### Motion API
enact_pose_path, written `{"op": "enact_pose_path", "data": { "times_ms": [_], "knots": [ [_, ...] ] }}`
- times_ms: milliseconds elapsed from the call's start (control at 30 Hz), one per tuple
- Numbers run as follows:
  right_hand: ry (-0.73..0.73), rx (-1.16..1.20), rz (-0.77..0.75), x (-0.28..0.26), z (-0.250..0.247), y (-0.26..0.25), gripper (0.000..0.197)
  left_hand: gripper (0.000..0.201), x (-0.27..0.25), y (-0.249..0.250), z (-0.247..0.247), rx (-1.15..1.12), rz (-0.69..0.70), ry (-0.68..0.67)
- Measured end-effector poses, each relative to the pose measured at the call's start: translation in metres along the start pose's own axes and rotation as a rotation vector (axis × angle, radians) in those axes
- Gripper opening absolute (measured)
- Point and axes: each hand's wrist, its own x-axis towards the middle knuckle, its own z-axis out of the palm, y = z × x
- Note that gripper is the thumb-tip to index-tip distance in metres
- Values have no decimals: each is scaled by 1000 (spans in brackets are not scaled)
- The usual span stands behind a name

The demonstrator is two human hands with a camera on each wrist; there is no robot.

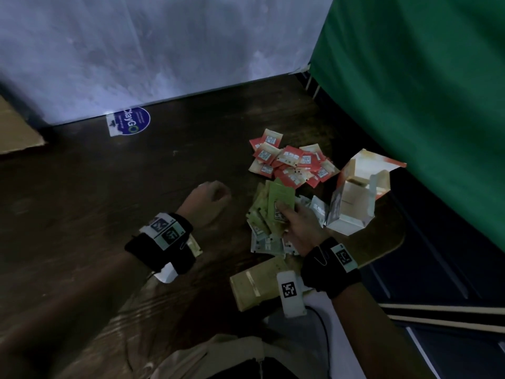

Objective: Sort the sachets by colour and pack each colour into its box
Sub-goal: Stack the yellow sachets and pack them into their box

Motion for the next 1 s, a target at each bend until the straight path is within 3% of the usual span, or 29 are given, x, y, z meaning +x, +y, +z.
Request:
{"op": "enact_pose_path", "data": {
  "times_ms": [100,167,433,600,667,767,900,1000],
  "knots": [
    [24,92,24,-4,-14,0,22,42,-12,-46,8,318,-155,-334],
    [36,142,36,-7,-20,2,26,67,-23,-62,18,451,-271,-423],
    [31,229,59,-20,-31,13,57,78,-33,-78,26,507,-378,-333],
    [1,223,50,-26,-32,14,53,46,-28,-68,10,399,-451,-365],
    [-26,179,28,-30,-28,13,55,38,-24,-45,4,276,-410,-313],
    [-90,68,-37,-34,-19,12,56,40,-23,13,-10,85,-209,-211],
    [-107,26,-158,-37,-7,8,33,15,-22,78,-26,-46,37,-191],
    [-106,80,-200,-39,-7,-2,21,19,-21,106,-30,-192,34,-199]
  ]
}}
